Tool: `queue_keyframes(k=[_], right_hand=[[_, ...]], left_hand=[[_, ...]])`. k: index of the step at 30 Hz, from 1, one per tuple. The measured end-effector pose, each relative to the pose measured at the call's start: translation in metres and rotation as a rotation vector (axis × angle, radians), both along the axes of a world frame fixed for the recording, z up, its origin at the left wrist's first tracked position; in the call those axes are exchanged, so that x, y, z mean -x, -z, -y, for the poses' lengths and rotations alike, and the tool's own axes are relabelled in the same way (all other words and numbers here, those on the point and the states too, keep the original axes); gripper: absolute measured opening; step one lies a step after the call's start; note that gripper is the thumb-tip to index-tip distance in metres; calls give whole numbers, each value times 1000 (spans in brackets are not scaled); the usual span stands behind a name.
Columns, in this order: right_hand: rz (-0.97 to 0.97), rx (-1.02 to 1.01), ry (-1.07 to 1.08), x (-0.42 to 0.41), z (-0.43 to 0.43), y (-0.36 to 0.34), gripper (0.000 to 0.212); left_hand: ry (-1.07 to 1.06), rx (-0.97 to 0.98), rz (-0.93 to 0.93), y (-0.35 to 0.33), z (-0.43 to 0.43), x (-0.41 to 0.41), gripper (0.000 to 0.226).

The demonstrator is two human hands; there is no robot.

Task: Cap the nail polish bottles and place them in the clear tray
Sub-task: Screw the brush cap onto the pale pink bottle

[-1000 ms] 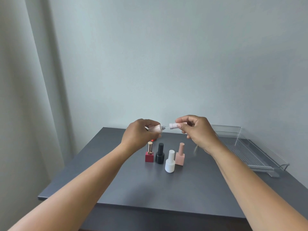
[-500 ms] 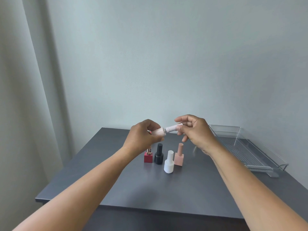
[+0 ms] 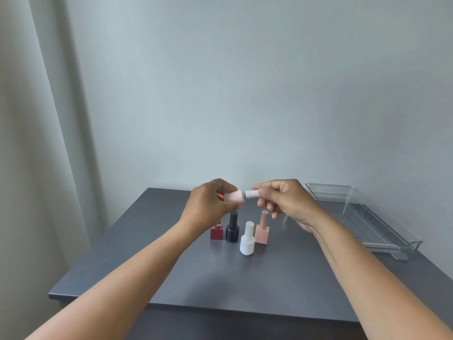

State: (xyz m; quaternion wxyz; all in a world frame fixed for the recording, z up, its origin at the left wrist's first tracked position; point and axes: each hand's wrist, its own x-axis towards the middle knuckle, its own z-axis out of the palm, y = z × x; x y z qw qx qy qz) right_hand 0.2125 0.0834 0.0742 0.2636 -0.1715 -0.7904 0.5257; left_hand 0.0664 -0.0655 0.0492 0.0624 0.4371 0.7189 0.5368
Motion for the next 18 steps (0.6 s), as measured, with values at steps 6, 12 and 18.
queue_keyframes(k=[6, 12, 18], right_hand=[[-27, 40, 43, 1, -1, 0, 24], [67, -156, 255, 3, 6, -1, 60], [119, -126, 217, 0, 7, -4, 61]], left_hand=[[27, 6, -43, -1, 1, -1, 25], [26, -1, -69, 2, 0, -4, 25], [20, 22, -88, 3, -1, -2, 24]])
